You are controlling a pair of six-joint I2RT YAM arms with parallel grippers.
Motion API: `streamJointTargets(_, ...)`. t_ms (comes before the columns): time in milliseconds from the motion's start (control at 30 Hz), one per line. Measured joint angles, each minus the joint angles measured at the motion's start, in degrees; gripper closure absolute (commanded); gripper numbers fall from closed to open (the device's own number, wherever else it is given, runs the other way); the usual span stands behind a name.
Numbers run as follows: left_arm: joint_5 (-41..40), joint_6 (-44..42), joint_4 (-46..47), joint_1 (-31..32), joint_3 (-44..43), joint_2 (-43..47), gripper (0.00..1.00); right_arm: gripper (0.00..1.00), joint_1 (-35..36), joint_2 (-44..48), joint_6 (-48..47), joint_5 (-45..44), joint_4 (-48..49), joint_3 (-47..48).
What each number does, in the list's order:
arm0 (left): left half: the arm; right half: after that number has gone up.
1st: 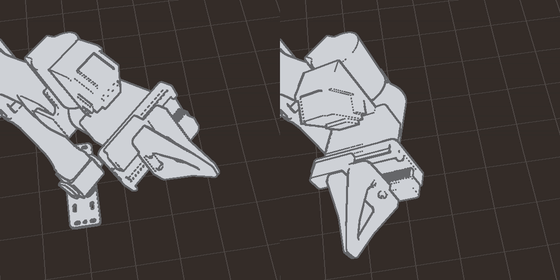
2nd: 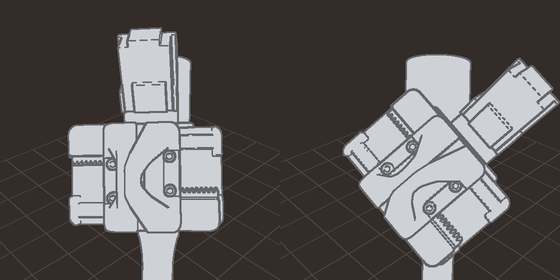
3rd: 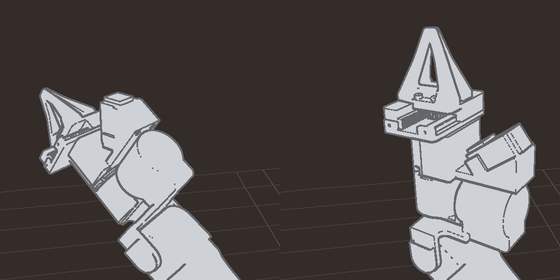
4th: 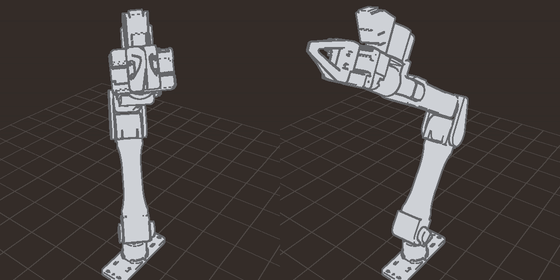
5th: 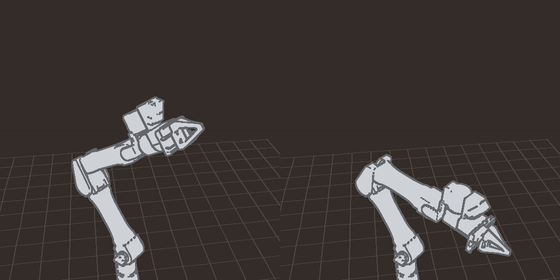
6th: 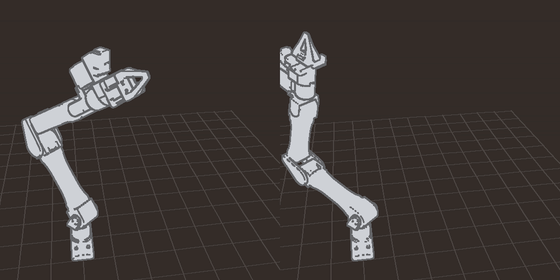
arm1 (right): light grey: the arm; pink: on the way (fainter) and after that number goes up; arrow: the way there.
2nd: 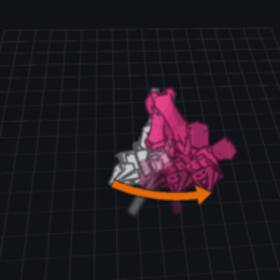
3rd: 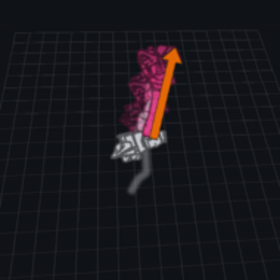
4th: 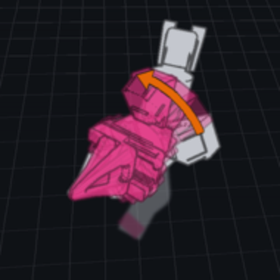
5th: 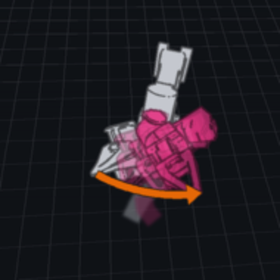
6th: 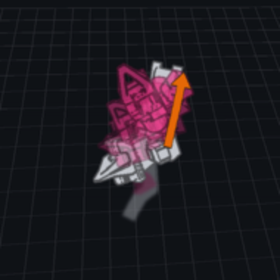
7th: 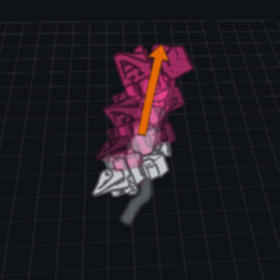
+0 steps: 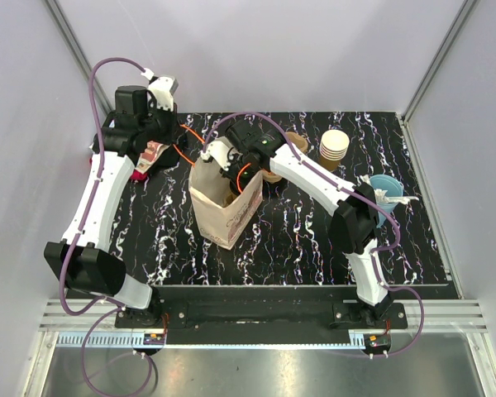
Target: Pack the takeout coffee
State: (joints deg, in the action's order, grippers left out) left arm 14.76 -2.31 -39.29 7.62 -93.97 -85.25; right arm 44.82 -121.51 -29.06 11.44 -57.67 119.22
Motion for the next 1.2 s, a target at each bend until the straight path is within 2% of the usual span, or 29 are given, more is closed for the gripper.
streamJointTargets(267,0.0,0.0,0.0,-0.1,0.4,0.0,1.0,0.98,0.0,0.0,0.0,0.0,0.0,0.0)
streamJointTargets(300,0.0,0.0,0.0,-0.1,0.4,0.0,1.0,0.96,0.0,0.0,0.0,0.0,0.0,0.0)
streamJointTargets(333,0.0,0.0,0.1,-0.1,0.5,0.0,1.0,0.86,0.0,0.0,0.0,0.0,0.0,0.0)
streamJointTargets(367,0.0,0.0,0.0,-0.1,0.5,0.0,1.0,0.82,0.0,0.0,0.0,0.0,0.0,0.0)
streamJointTargets(533,0.2,0.0,0.1,-0.1,0.6,0.0,1.0,0.65,0.0,0.0,0.3,-0.1,0.0,0.0)
streamJointTargets(867,0.7,0.0,0.3,-0.1,0.6,0.0,1.0,0.39,-0.1,0.0,0.5,0.0,-2.1,3.6)
streamJointTargets(1200,1.7,0.0,0.4,-0.1,0.6,0.0,1.0,0.19,-0.2,0.0,0.8,0.2,-5.1,10.3)
